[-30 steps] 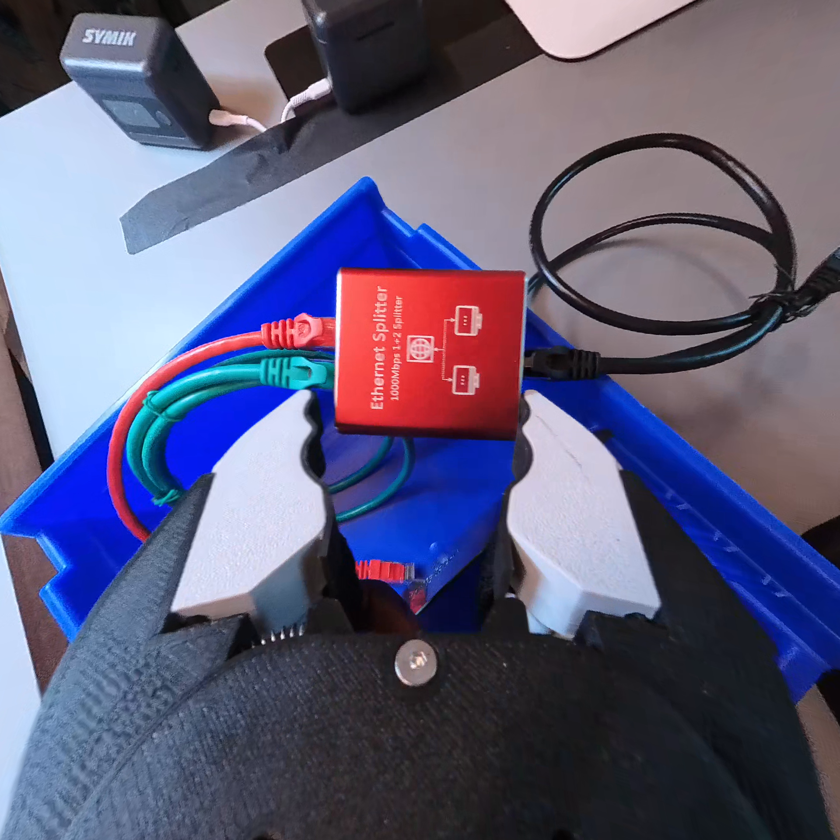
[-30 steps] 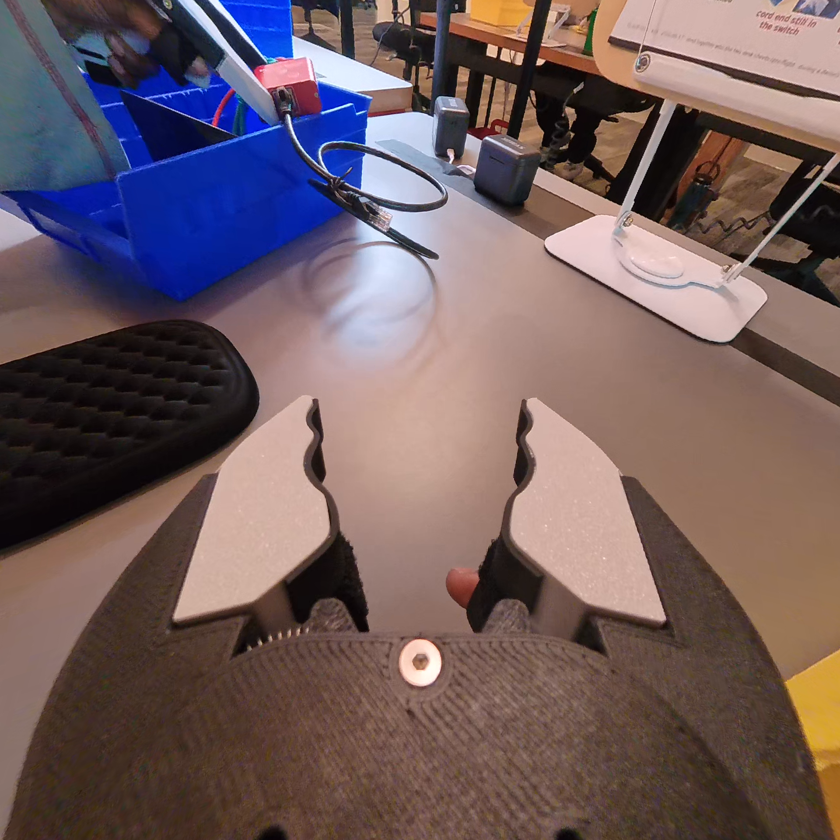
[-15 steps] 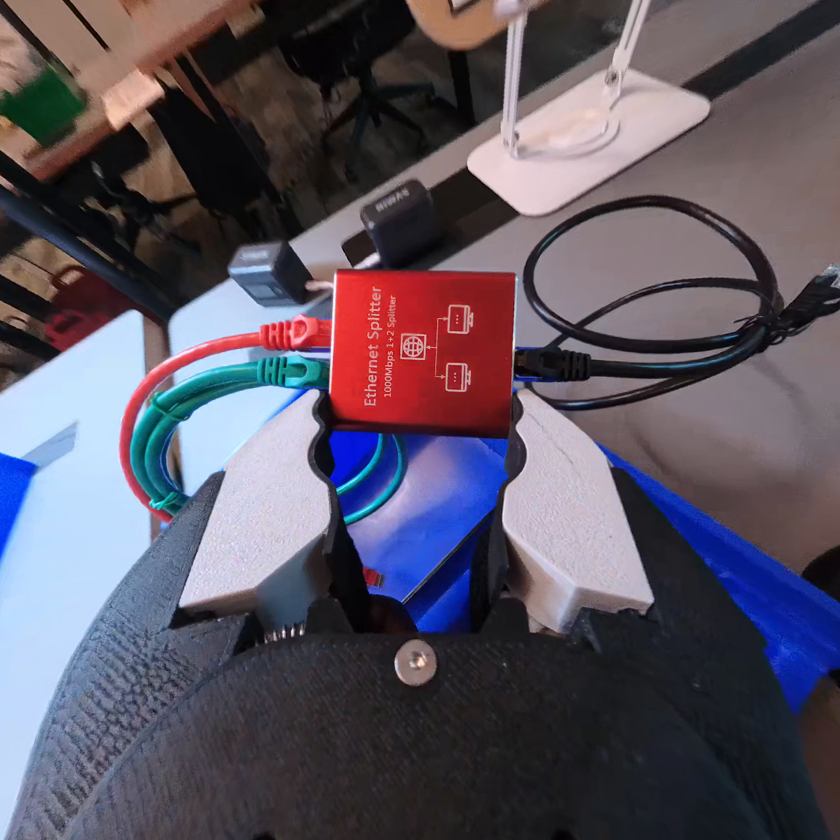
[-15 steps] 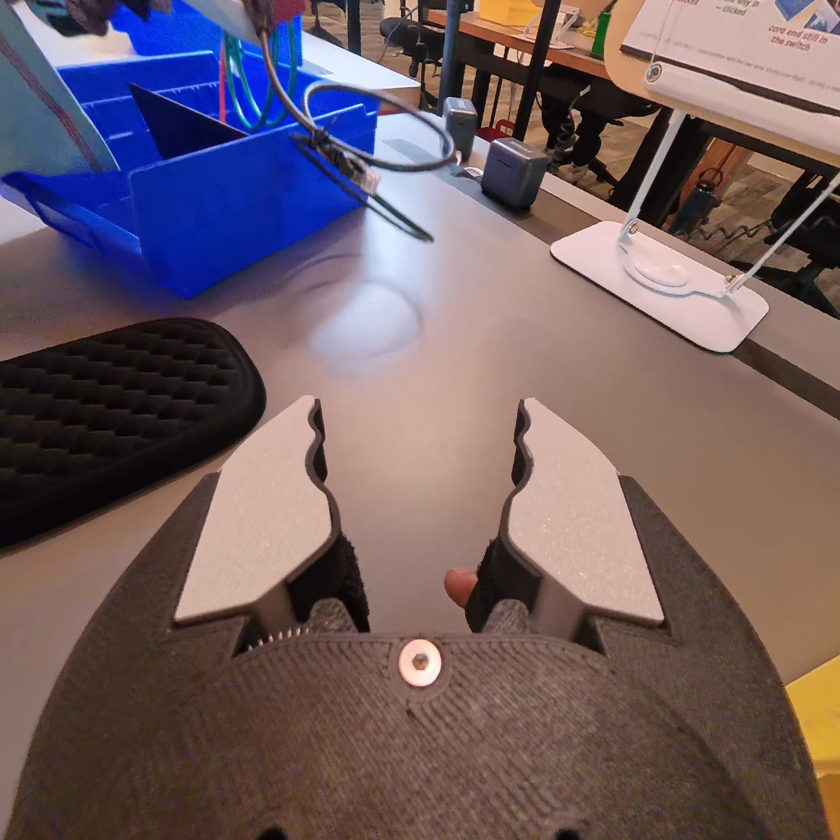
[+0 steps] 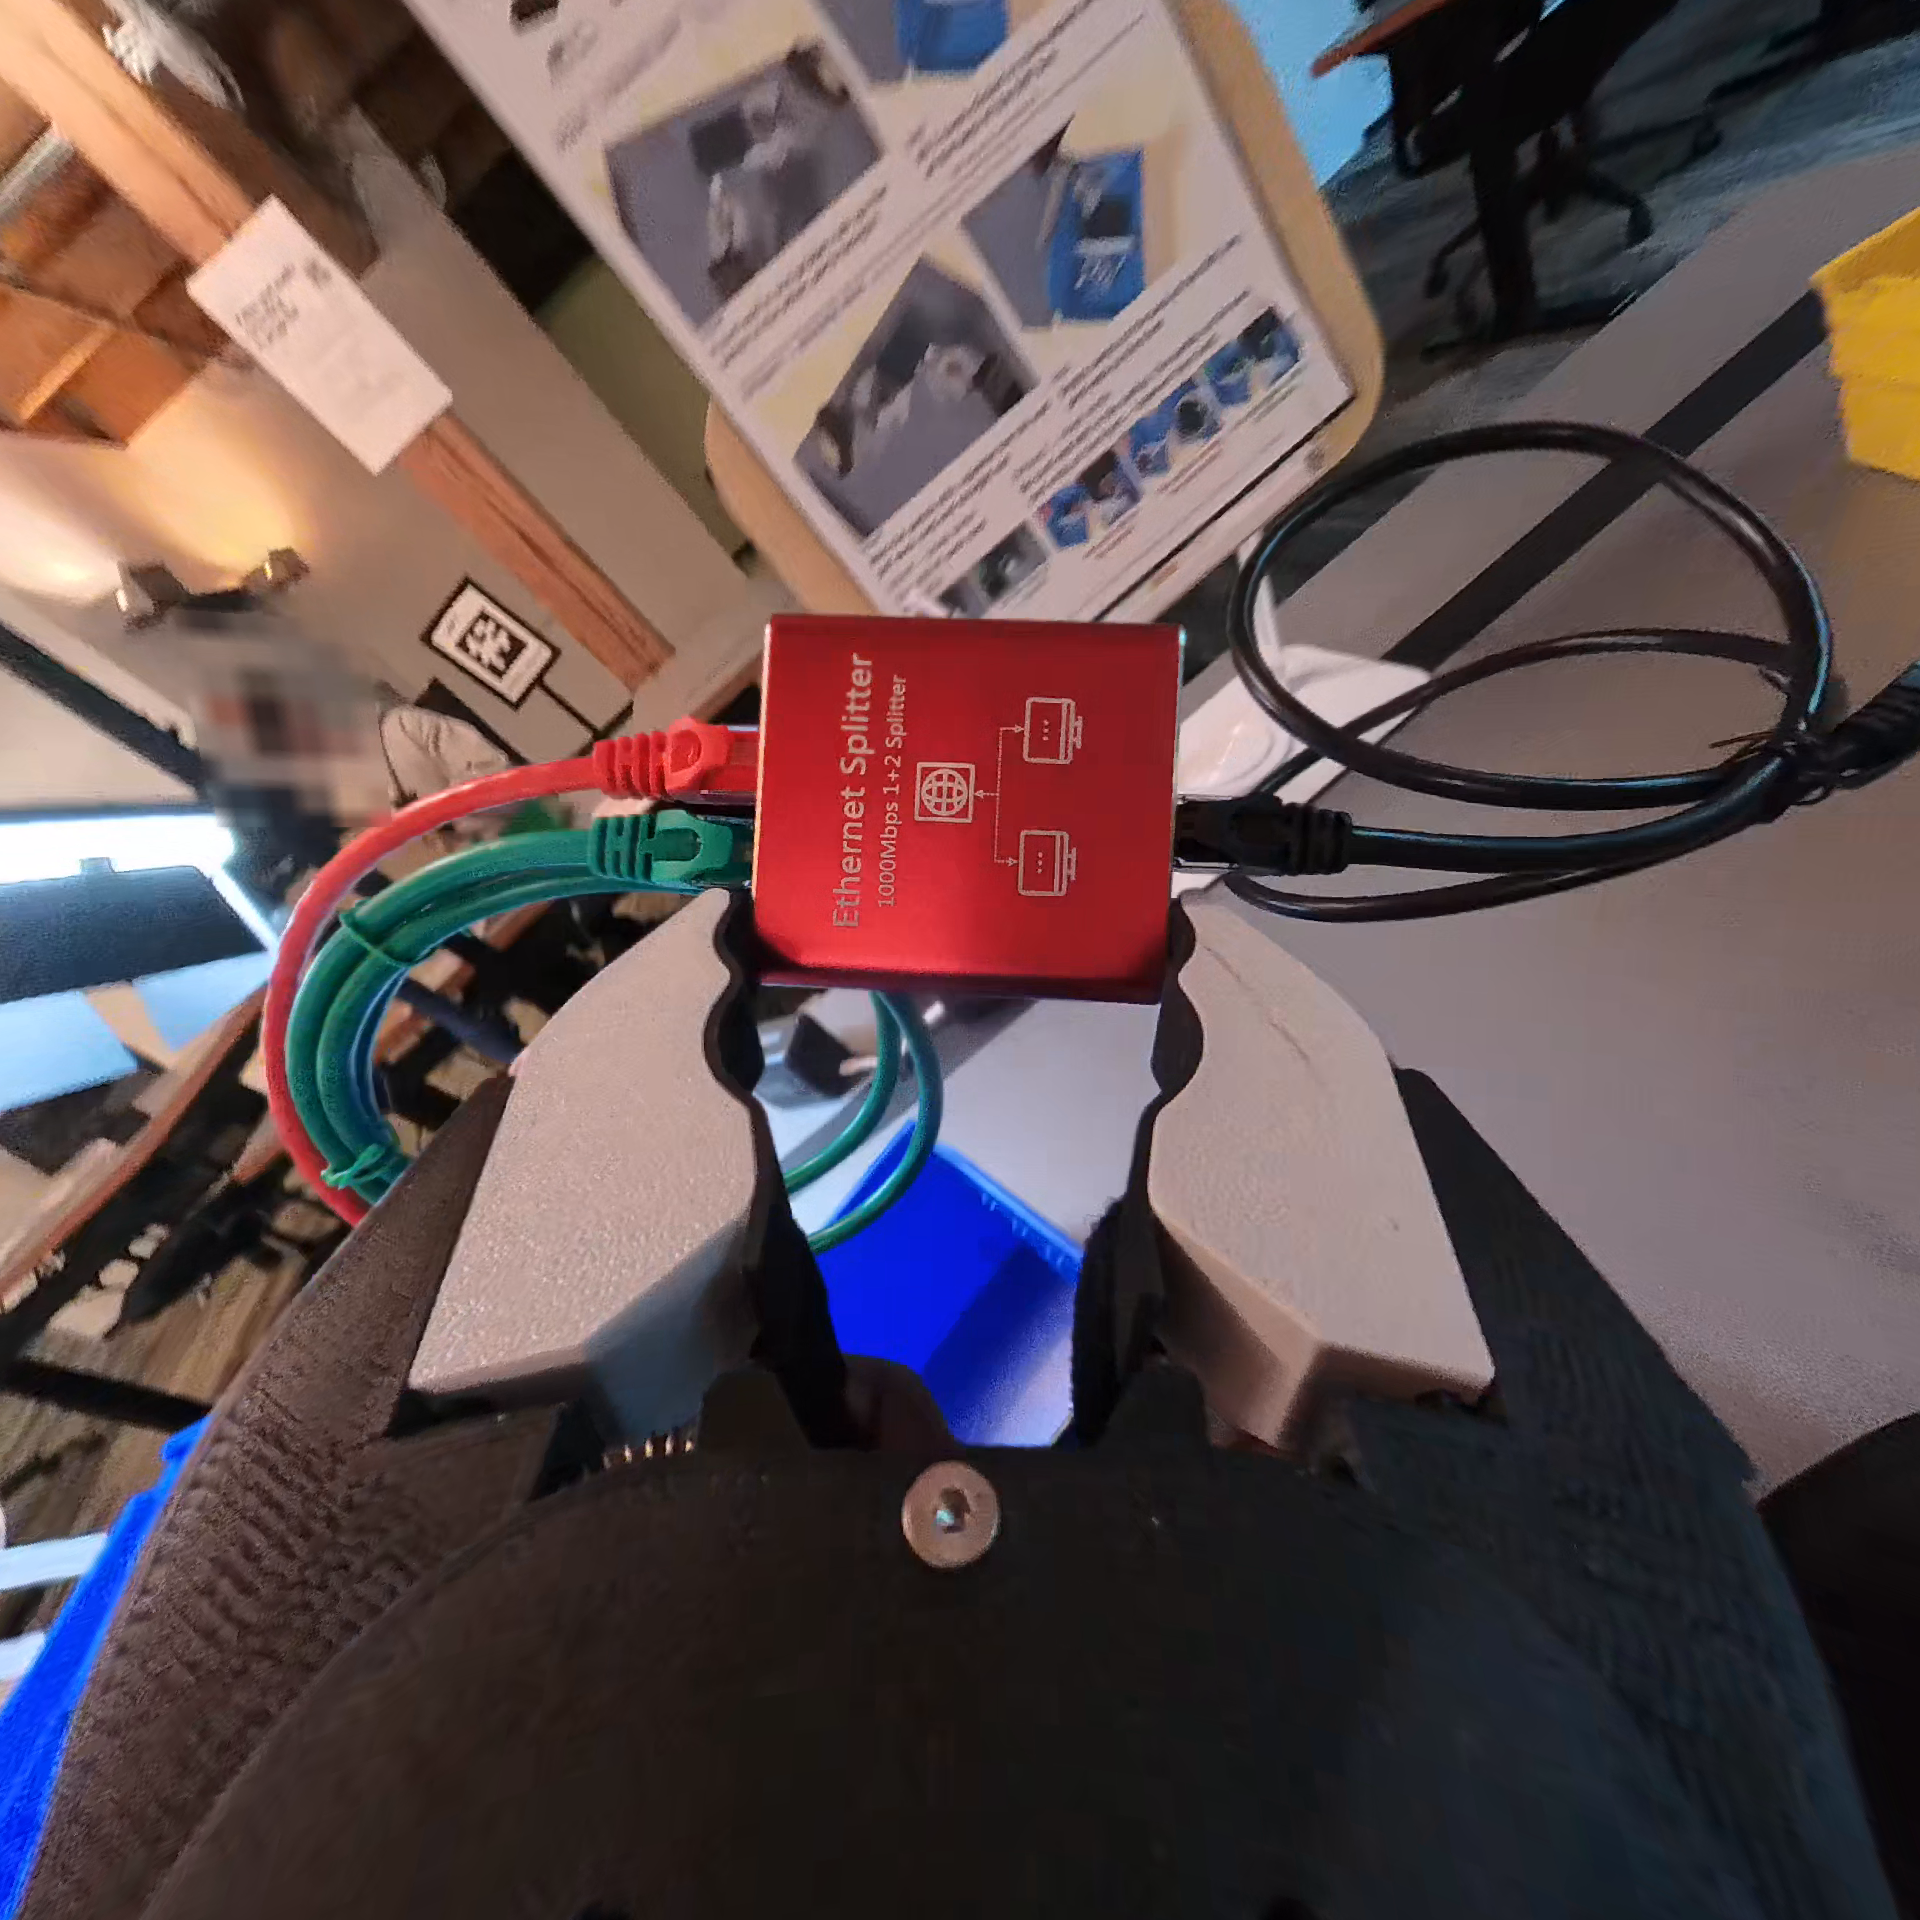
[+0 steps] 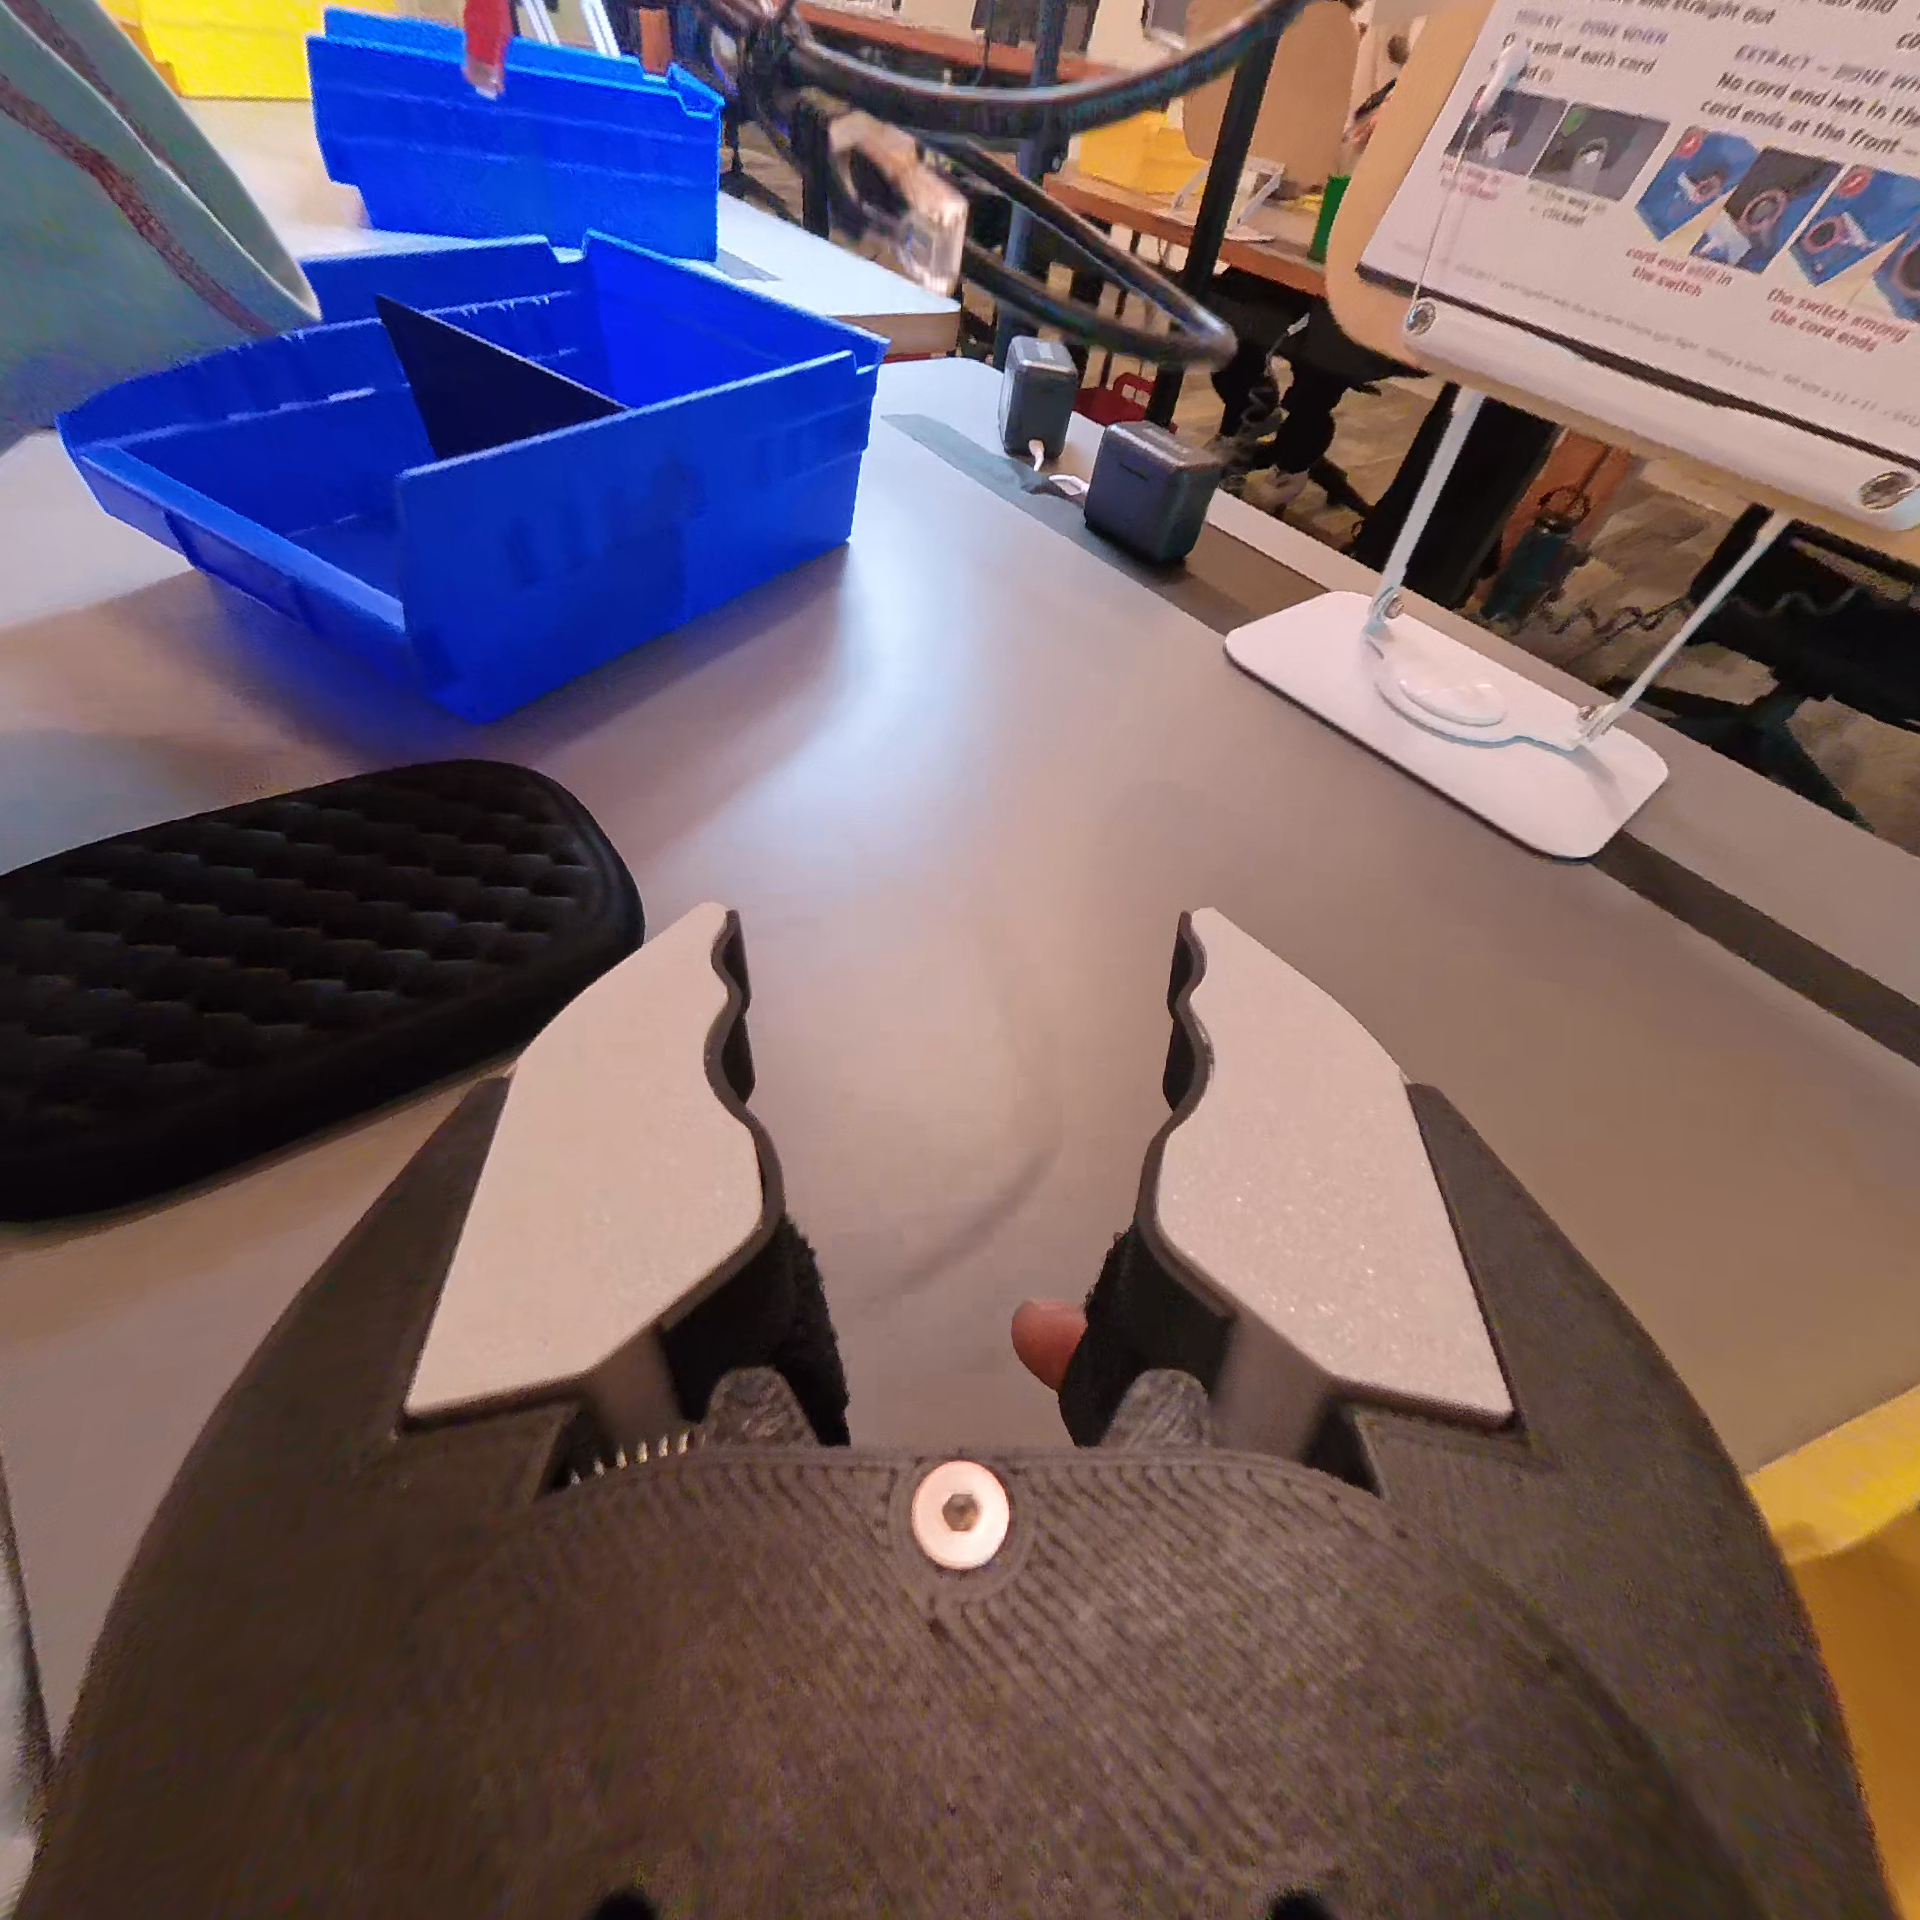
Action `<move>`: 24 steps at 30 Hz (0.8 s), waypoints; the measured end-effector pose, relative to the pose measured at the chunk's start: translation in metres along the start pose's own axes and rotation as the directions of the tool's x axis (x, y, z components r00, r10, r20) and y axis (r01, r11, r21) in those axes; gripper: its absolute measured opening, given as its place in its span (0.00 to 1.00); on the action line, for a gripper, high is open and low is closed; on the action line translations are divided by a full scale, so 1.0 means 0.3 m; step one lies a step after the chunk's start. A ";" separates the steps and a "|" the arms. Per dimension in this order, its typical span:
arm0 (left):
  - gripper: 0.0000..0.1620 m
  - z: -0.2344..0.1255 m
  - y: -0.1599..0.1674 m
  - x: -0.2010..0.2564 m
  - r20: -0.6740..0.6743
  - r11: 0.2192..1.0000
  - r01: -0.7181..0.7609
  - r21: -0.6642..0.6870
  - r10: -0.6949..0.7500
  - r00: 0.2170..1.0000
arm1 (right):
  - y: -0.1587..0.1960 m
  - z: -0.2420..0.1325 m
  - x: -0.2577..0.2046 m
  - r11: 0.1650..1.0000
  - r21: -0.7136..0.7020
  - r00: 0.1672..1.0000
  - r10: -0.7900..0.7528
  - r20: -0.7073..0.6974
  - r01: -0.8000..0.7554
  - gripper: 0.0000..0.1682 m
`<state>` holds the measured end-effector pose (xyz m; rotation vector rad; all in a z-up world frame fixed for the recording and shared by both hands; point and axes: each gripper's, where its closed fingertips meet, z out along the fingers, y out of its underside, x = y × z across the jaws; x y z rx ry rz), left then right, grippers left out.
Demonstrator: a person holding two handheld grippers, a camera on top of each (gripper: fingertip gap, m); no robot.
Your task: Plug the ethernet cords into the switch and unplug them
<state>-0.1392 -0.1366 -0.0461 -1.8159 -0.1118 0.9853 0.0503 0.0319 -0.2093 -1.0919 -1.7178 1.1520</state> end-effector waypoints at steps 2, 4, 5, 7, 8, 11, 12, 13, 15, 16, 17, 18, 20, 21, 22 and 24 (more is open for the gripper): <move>0.45 -0.004 -0.059 0.053 0.000 0.998 -0.047 0.043 0.047 0.999 | -0.015 -0.033 0.013 1.000 0.024 1.000 -0.008 -0.006 0.008 0.46; 0.46 -0.008 -0.107 0.110 0.001 0.993 -0.092 0.079 0.092 0.996 | -0.034 -0.075 0.019 0.998 0.062 1.000 -0.011 0.010 0.011 0.43; 0.46 -0.008 -0.126 0.142 -0.006 0.990 -0.107 0.093 0.108 0.994 | -0.042 -0.099 0.026 0.996 0.085 1.000 -0.002 0.015 0.001 0.42; 0.46 -0.009 -0.156 0.201 -0.017 0.983 -0.141 0.116 0.143 0.990 | -0.056 -0.148 0.055 0.990 0.133 0.999 0.037 0.000 -0.037 0.41; 0.46 -0.008 -0.167 0.231 -0.025 0.980 -0.152 0.125 0.156 0.987 | -0.061 -0.172 0.069 0.986 0.156 0.998 0.054 -0.007 -0.053 0.40; 0.46 -0.004 -0.193 0.322 -0.051 0.974 -0.170 0.152 0.179 0.982 | -0.098 -0.231 0.110 0.971 0.230 0.996 0.075 -0.044 -0.063 0.38; 0.46 -0.004 -0.201 0.349 -0.045 0.968 -0.188 0.163 0.198 0.979 | -0.115 -0.246 0.114 0.965 0.256 0.996 0.074 -0.050 -0.059 0.38; 0.46 -0.005 -0.211 0.376 -0.036 0.964 -0.200 0.177 0.210 0.977 | -0.135 -0.260 0.111 0.956 0.286 0.996 0.079 -0.042 -0.064 0.36; 0.46 -0.007 -0.227 0.442 -0.030 0.950 -0.231 0.208 0.242 0.970 | -0.182 -0.282 0.086 0.927 0.356 0.993 0.120 0.022 -0.120 0.33; 0.46 -0.007 -0.233 0.477 -0.025 0.942 -0.249 0.223 0.261 0.965 | -0.203 -0.289 0.071 0.910 0.378 0.985 0.156 0.070 -0.171 0.30; 0.46 -0.007 -0.237 0.513 -0.020 0.933 -0.273 0.235 0.285 0.958 | -0.214 -0.289 0.057 0.899 0.369 0.971 0.205 0.123 -0.237 0.26; 0.46 -0.007 -0.242 0.547 -0.012 0.924 -0.293 0.246 0.305 0.952 | -0.222 -0.283 0.037 0.889 0.344 0.950 0.251 0.186 -0.303 0.26; 0.46 -0.012 -0.251 0.620 -0.023 0.908 -0.306 0.285 0.325 0.945 | -0.245 -0.266 -0.026 0.877 0.302 0.905 0.274 0.325 -0.374 0.32; 0.46 -0.014 -0.253 0.656 -0.042 0.906 -0.296 0.302 0.322 0.946 | -0.252 -0.253 -0.040 0.873 0.295 0.895 0.279 0.349 -0.388 0.35; 0.46 -0.016 -0.252 0.693 -0.070 0.906 -0.286 0.313 0.322 0.944 | -0.255 -0.237 -0.043 0.870 0.296 0.892 0.287 0.350 -0.395 0.37; 0.45 -0.019 -0.249 0.754 -0.131 0.911 -0.251 0.329 0.307 0.943 | -0.260 -0.206 -0.036 0.850 0.300 0.879 0.324 0.350 -0.433 0.37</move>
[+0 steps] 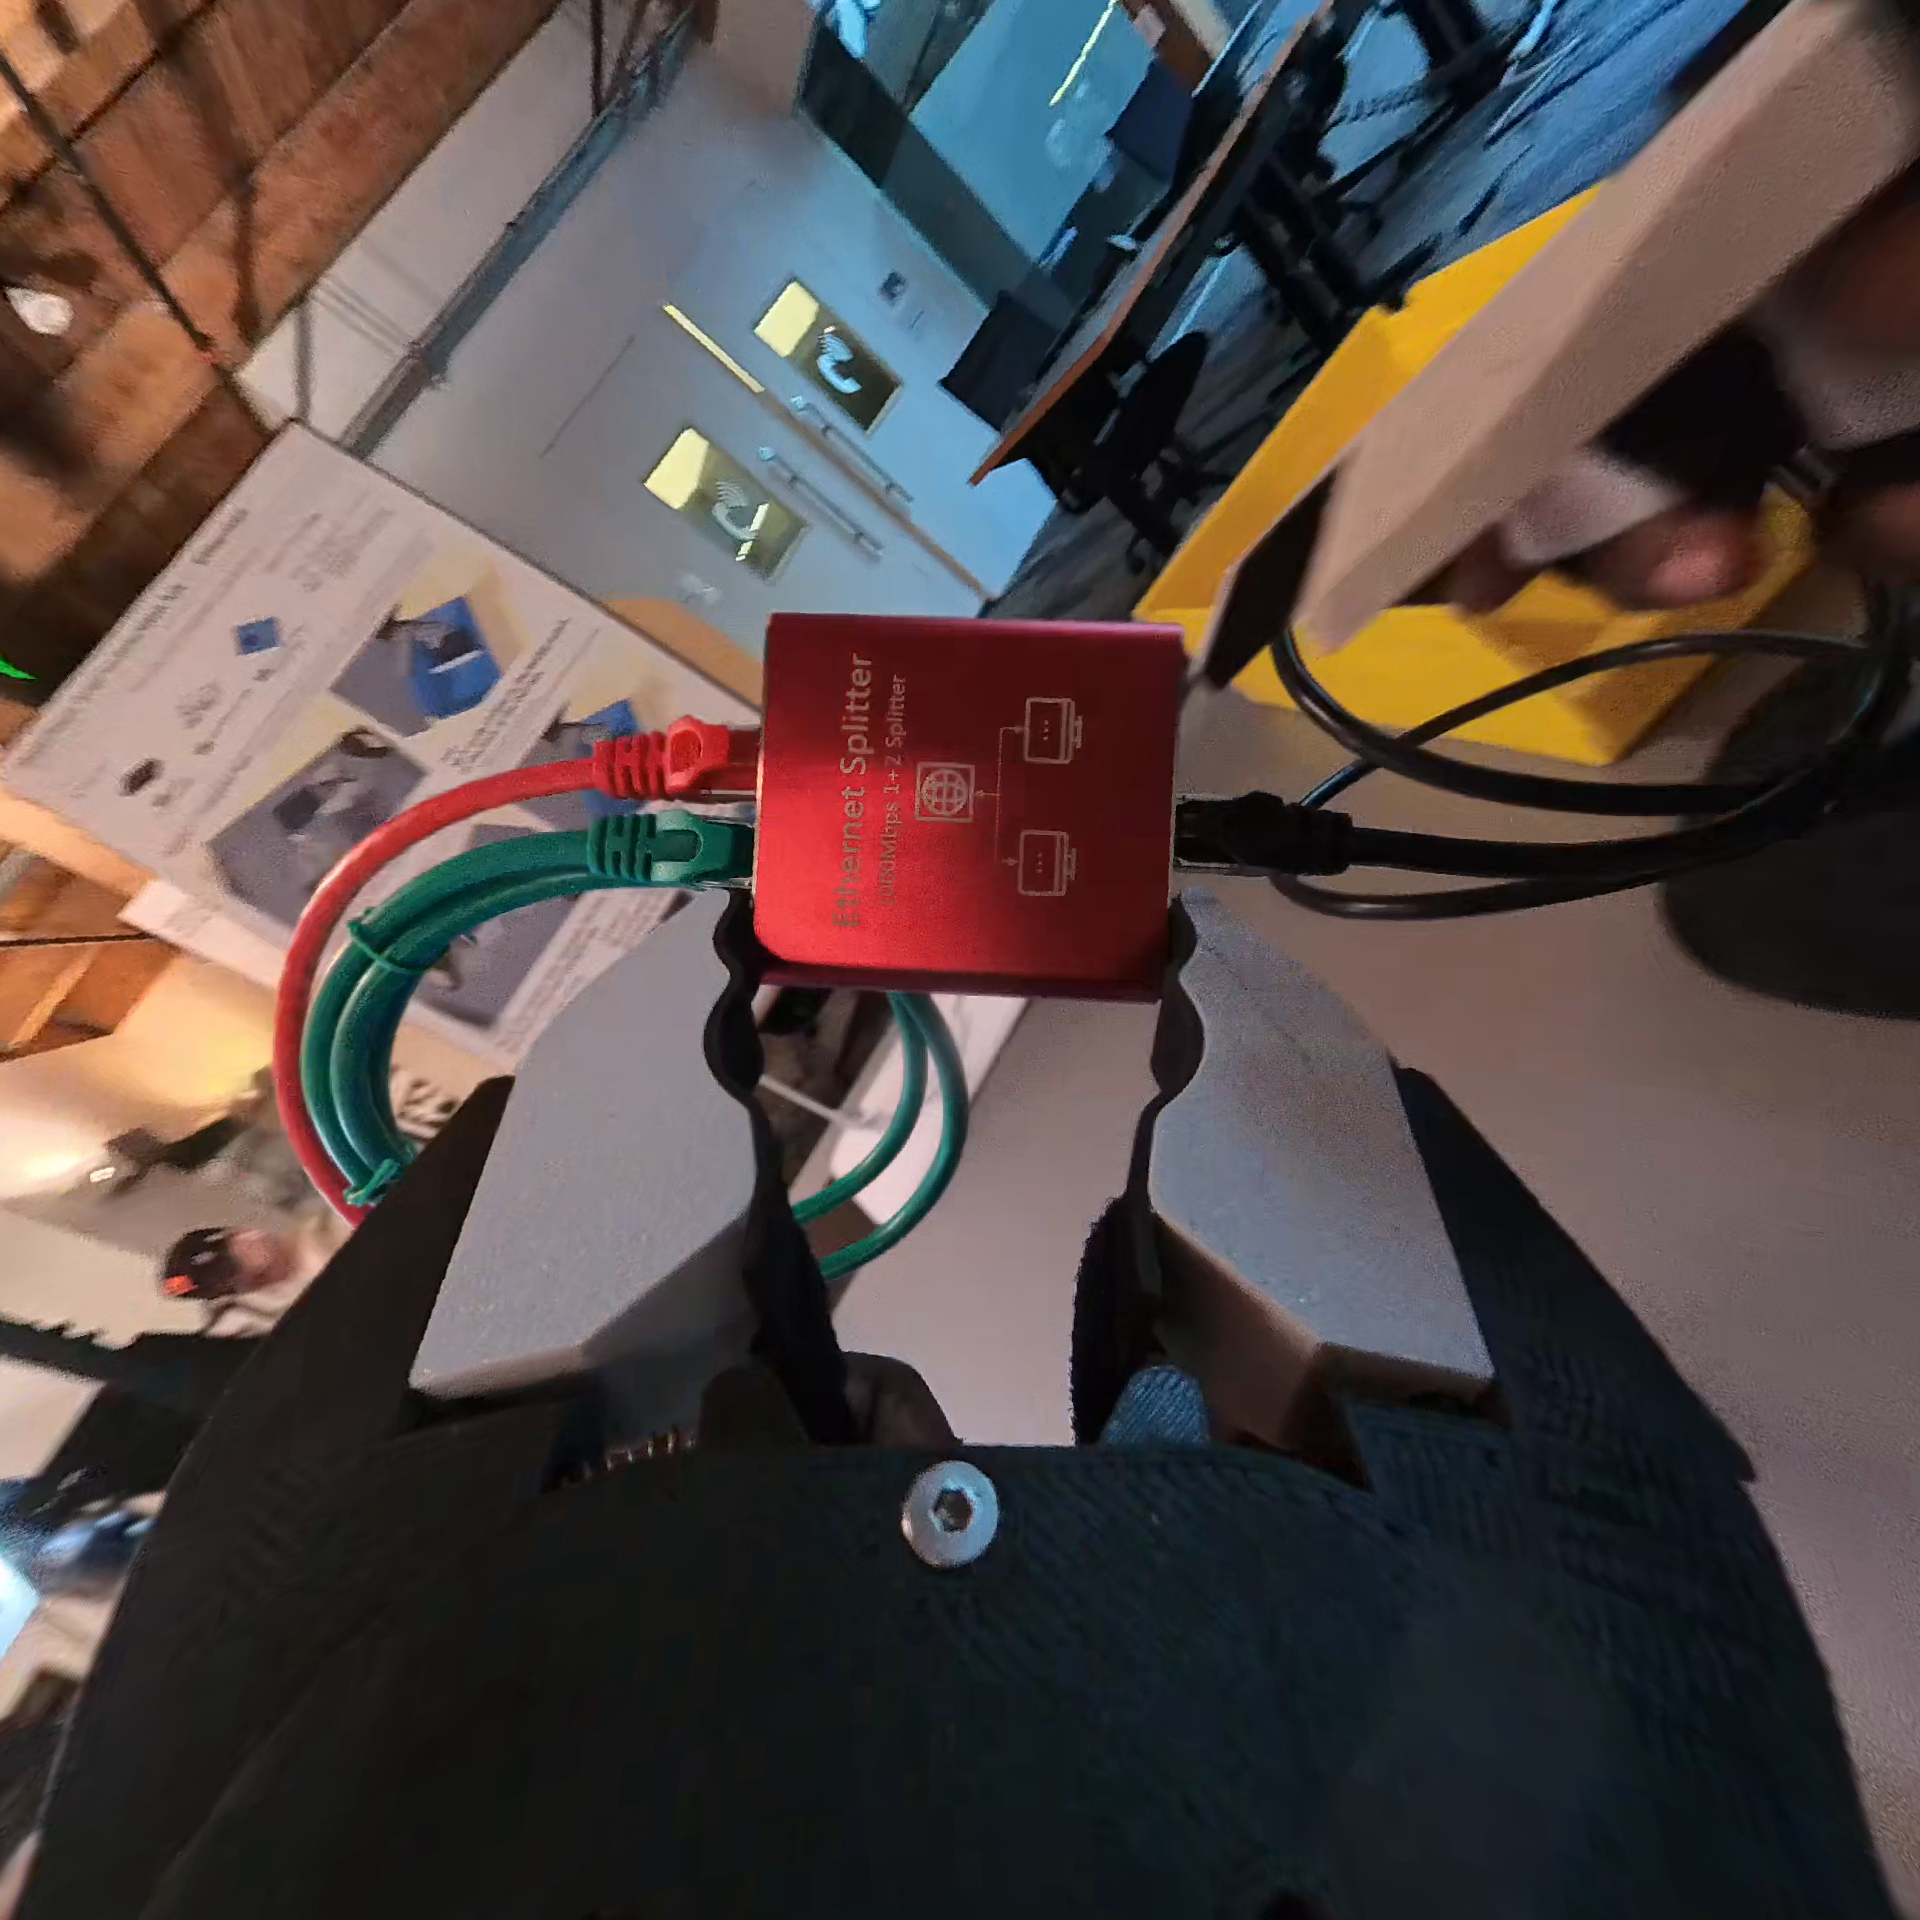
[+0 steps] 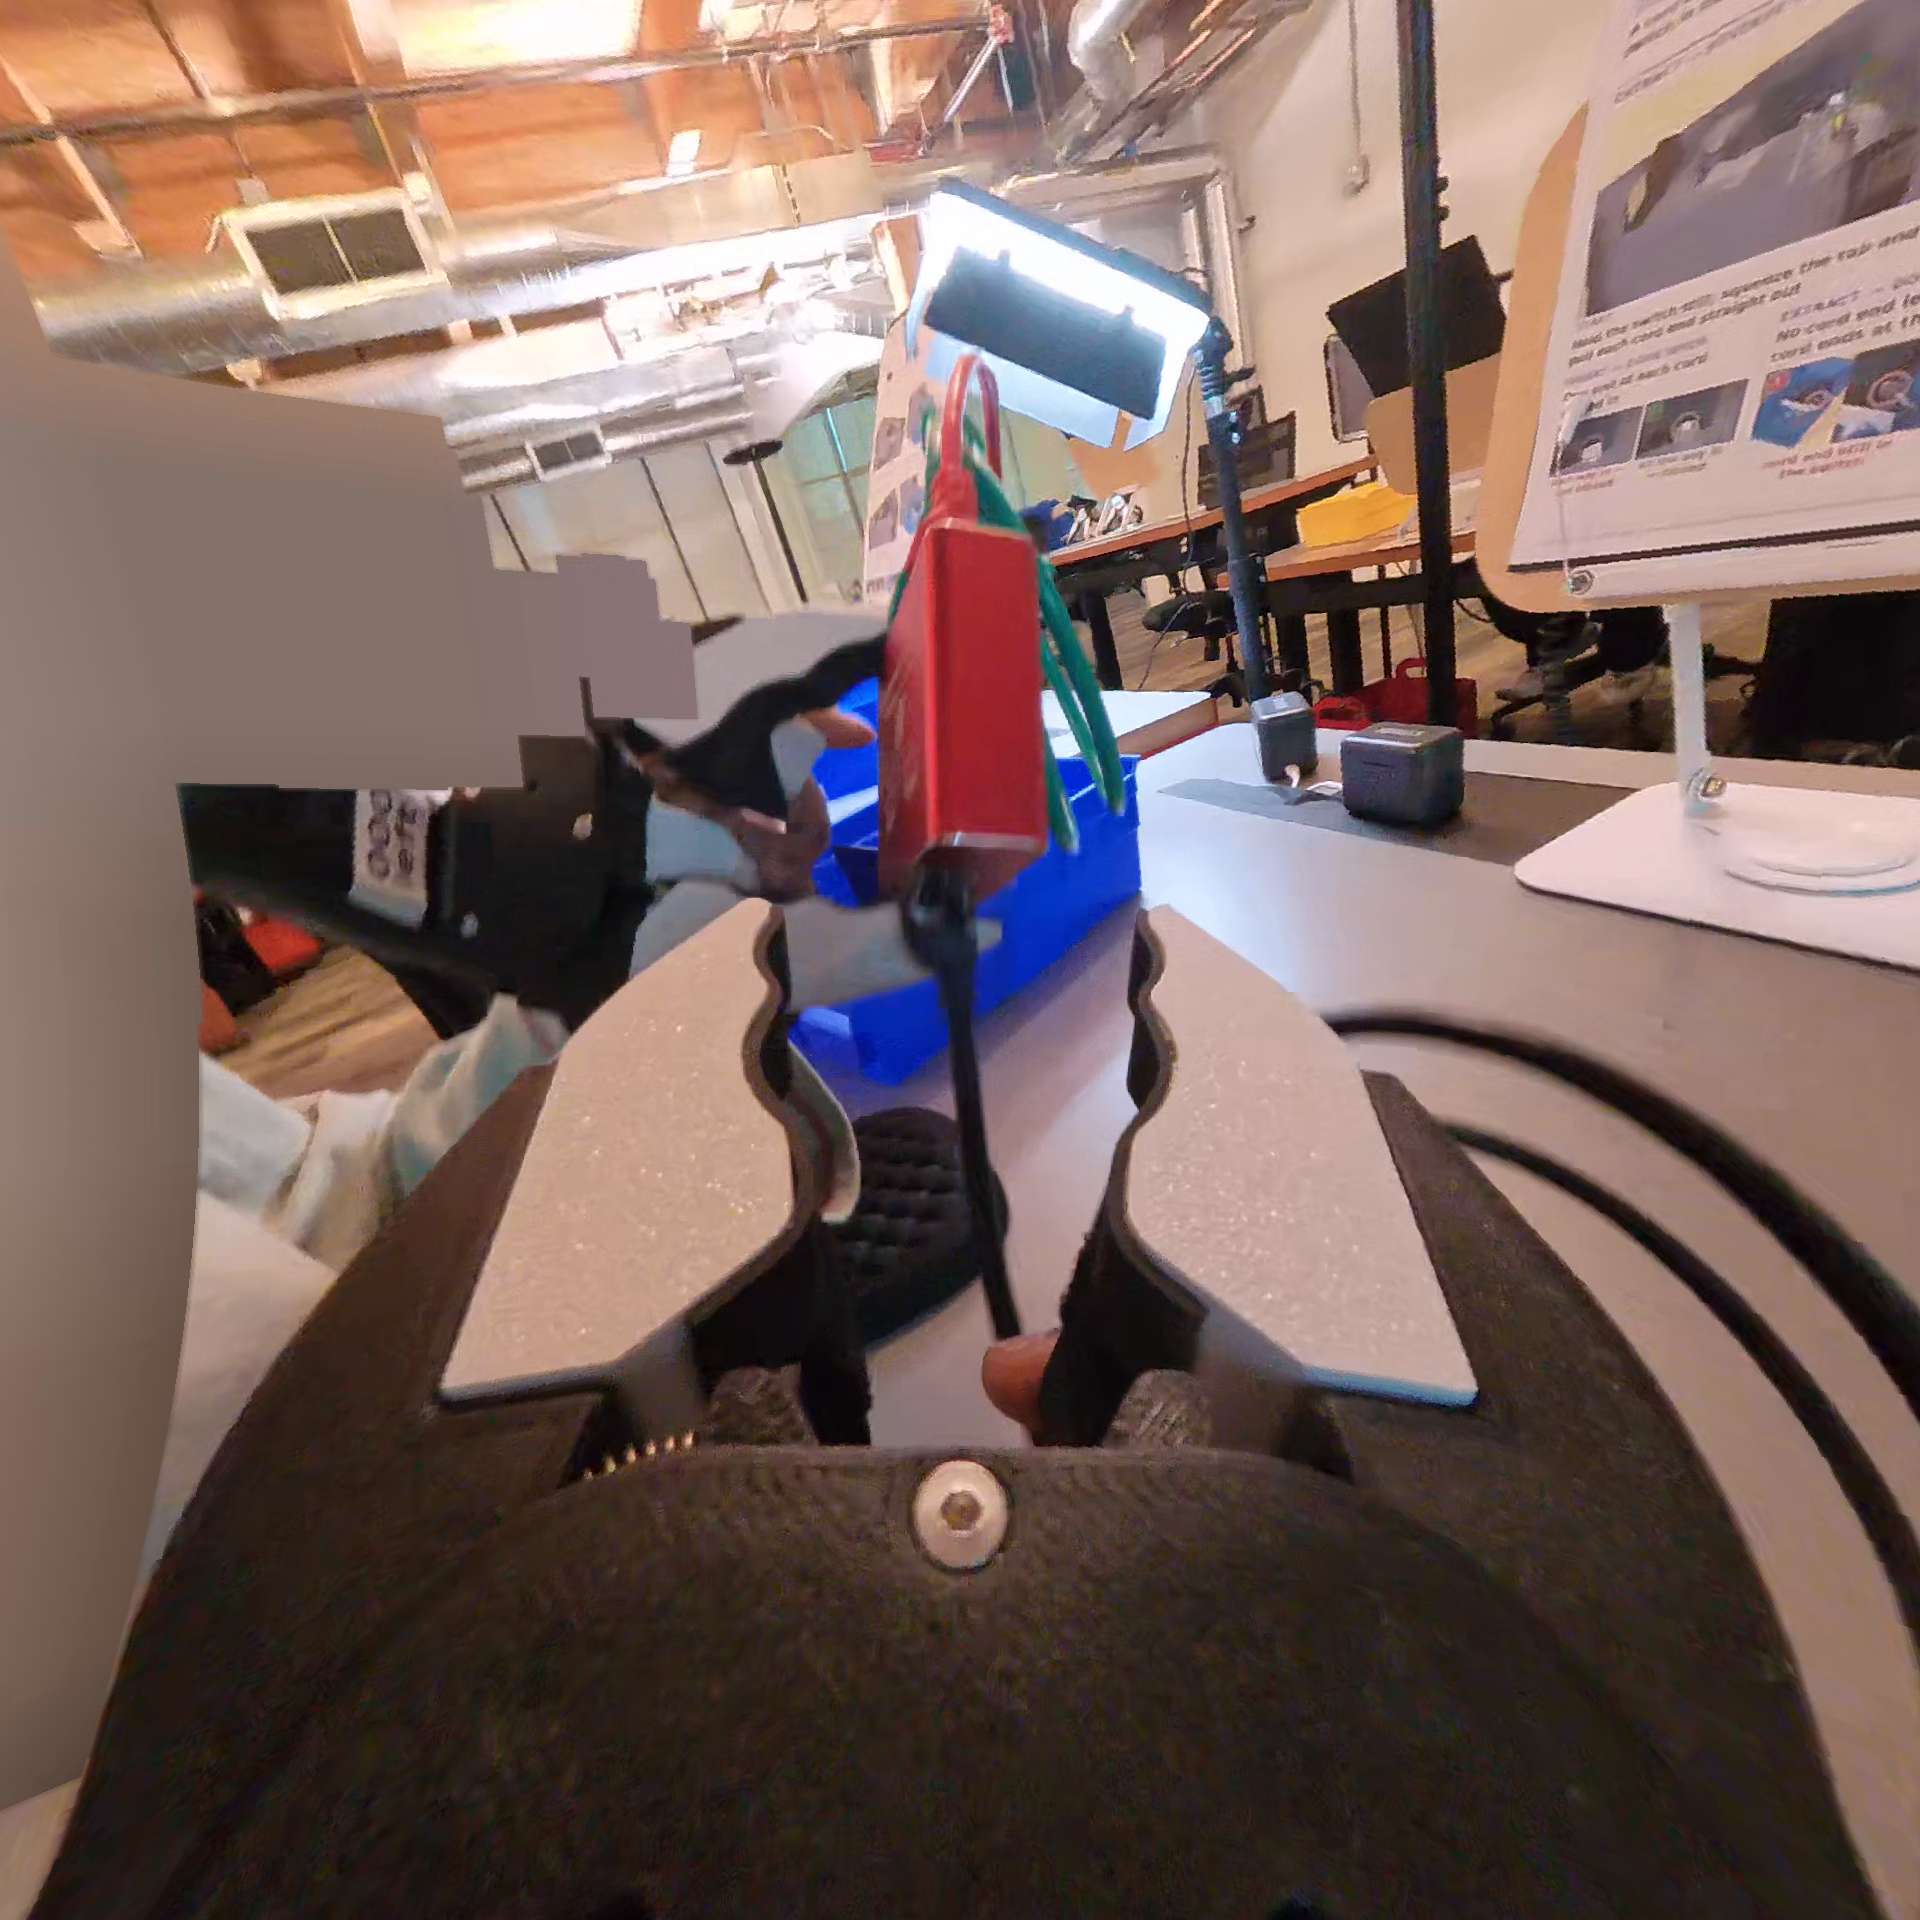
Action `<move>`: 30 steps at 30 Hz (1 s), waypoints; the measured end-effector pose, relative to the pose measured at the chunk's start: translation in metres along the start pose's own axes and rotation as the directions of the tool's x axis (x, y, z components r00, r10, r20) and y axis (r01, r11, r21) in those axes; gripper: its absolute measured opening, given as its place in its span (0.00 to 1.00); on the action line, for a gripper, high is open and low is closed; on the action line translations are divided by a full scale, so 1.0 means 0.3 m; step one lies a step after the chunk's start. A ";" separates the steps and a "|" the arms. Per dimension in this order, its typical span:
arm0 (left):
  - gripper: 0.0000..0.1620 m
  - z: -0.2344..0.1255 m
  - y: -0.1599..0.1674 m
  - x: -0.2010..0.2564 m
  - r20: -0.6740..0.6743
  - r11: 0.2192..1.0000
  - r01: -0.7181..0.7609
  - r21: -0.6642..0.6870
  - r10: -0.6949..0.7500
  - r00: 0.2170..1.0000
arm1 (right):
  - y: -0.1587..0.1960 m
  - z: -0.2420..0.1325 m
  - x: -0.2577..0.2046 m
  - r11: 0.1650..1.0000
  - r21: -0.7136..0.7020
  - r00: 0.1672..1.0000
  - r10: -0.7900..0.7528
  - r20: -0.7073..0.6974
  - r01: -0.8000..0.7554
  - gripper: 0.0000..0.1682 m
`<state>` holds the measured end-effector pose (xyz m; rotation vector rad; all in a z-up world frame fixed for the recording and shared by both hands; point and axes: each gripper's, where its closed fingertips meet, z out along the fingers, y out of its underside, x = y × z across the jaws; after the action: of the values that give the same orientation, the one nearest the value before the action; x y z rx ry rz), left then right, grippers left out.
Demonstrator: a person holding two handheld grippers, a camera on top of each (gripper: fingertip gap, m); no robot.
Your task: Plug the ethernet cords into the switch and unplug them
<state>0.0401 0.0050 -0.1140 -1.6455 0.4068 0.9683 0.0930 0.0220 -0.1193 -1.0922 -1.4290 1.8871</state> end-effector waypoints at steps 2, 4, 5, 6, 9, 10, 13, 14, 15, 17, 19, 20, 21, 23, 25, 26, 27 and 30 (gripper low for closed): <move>0.45 0.005 -0.011 0.045 -0.042 1.000 0.023 0.017 -0.022 0.999 | 0.000 0.021 0.007 0.997 0.026 0.997 0.073 0.028 -0.074 0.35; 0.45 0.008 -0.011 0.070 -0.053 1.000 0.009 0.016 -0.008 0.999 | 0.010 0.035 0.025 0.992 0.025 0.992 0.125 0.034 -0.126 0.33; 0.45 0.010 -0.009 0.078 -0.054 1.000 0.000 0.014 0.001 0.999 | 0.018 0.039 0.031 0.991 0.018 0.990 0.134 0.038 -0.135 0.31; 0.45 0.011 -0.008 0.085 -0.057 1.000 -0.006 0.015 0.007 0.998 | 0.023 0.041 0.035 0.990 0.014 0.989 0.139 0.043 -0.140 0.30; 0.45 0.012 -0.007 0.105 -0.074 1.000 -0.016 0.023 0.018 0.997 | 0.027 0.045 0.027 0.989 0.016 0.985 0.148 0.083 -0.150 0.24; 0.45 0.012 -0.008 0.112 -0.080 0.999 -0.021 0.028 0.023 0.997 | 0.029 0.048 0.021 0.989 0.011 0.984 0.148 0.098 -0.150 0.20; 0.46 0.015 0.001 0.118 -0.077 0.999 -0.046 0.027 0.048 0.996 | 0.047 0.058 0.021 0.992 -0.016 0.986 0.125 0.109 -0.124 0.16; 0.46 0.014 0.001 0.118 -0.069 0.998 -0.047 0.036 0.049 0.996 | 0.048 0.058 0.019 0.993 -0.016 0.986 0.117 0.118 -0.116 0.16; 0.46 0.012 0.000 0.117 -0.061 0.998 -0.042 0.043 0.045 0.997 | 0.047 0.059 0.017 0.992 -0.007 0.983 0.124 0.133 -0.124 0.16; 0.46 0.005 0.003 0.123 -0.092 0.998 -0.010 0.060 0.016 0.996 | 0.048 0.061 0.015 0.988 -0.003 0.974 0.155 0.166 -0.156 0.16; 0.47 -0.015 0.003 0.145 -0.206 0.984 0.145 0.102 -0.121 0.971 | 0.053 0.058 0.016 0.985 -0.011 0.965 0.173 0.199 -0.174 0.16; 0.51 -0.025 0.010 0.153 -0.271 0.959 0.263 0.103 -0.228 0.935 | 0.056 0.056 0.014 0.984 -0.019 0.960 0.177 0.216 -0.177 0.16; 0.54 -0.036 0.019 0.163 -0.341 0.915 0.393 0.088 -0.343 0.875 | 0.057 0.055 0.010 0.983 -0.025 0.956 0.182 0.232 -0.181 0.16; 0.56 -0.061 0.013 0.179 -0.485 0.747 0.663 0.042 -0.565 0.667 | 0.061 0.054 0.002 0.980 -0.040 0.942 0.200 0.269 -0.197 0.16; 0.53 -0.072 0.002 0.172 -0.570 0.497 0.867 -0.011 -0.716 0.403 | 0.068 0.058 -0.008 0.972 -0.060 0.923 0.233 0.306 -0.226 0.16; 0.50 -0.067 0.007 0.162 -0.579 0.380 0.925 -0.027 -0.760 0.295 | 0.073 0.061 -0.013 0.969 -0.069 0.914 0.247 0.323 -0.238 0.16; 0.45 -0.062 0.015 0.154 -0.586 0.283 0.958 -0.036 -0.783 0.209 | 0.082 0.065 -0.017 0.966 -0.082 0.906 0.260 0.335 -0.247 0.15; 0.35 -0.044 0.031 0.161 -0.602 0.135 0.987 -0.090 -0.797 0.054 | 0.113 0.077 -0.013 0.956 -0.125 0.895 0.293 0.337 -0.266 0.16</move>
<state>0.0676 0.0006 -0.1567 -1.3459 -0.2152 -0.6233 0.0775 -0.0033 -0.1478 -1.0811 -1.6167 2.3470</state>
